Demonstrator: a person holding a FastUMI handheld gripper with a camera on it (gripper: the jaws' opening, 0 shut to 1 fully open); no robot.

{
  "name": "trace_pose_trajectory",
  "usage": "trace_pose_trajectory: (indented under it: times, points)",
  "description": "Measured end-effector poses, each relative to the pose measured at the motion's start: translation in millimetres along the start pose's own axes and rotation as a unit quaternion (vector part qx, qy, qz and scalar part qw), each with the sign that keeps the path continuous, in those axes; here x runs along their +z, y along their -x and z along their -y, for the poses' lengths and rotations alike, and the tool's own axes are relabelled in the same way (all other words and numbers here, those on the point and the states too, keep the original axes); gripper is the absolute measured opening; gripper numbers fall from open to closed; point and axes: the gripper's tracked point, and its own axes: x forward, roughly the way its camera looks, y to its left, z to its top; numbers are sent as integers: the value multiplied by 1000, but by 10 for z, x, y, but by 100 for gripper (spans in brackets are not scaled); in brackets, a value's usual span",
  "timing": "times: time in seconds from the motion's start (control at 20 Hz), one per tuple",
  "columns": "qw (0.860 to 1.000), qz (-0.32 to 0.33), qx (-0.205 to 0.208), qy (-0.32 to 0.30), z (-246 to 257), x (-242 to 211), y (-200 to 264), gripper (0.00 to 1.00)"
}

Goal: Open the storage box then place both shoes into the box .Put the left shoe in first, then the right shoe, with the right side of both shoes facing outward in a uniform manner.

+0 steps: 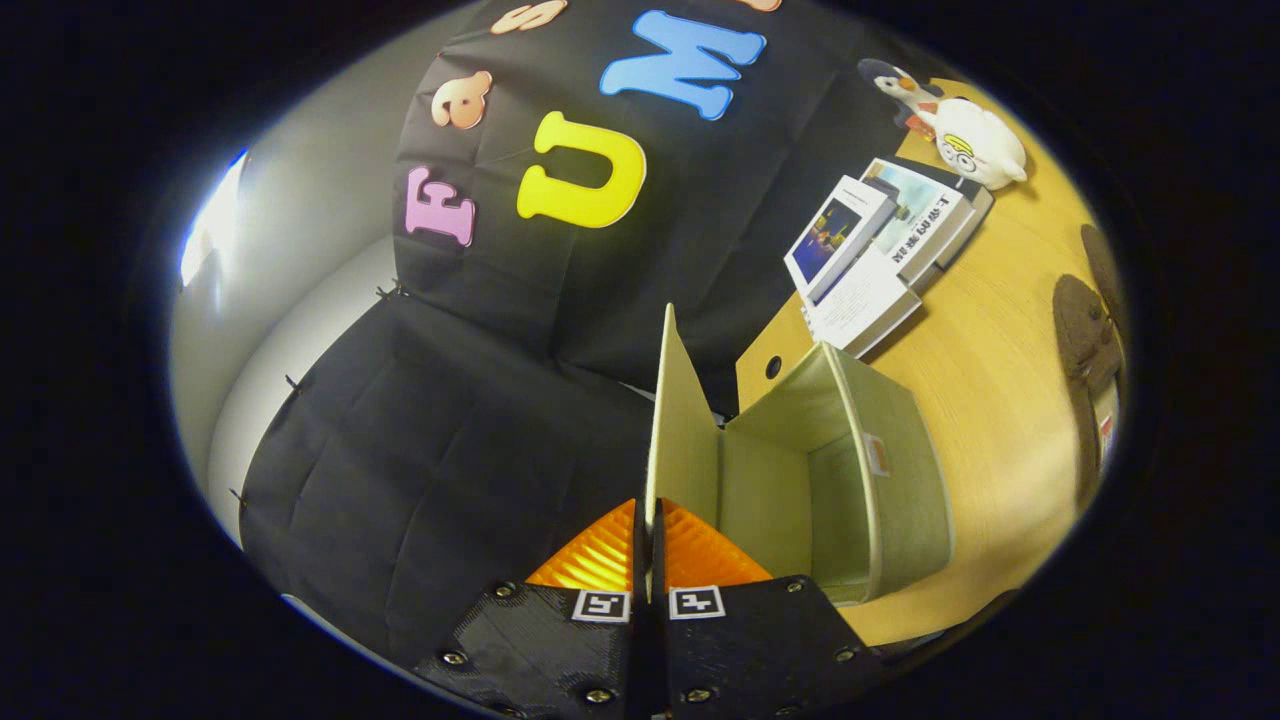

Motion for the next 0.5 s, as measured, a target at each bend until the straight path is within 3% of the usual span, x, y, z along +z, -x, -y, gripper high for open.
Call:
trace_pose_trajectory:
  times: [0.5]
  points:
    - [996,-17,1,89,-476,-161,-436,0]
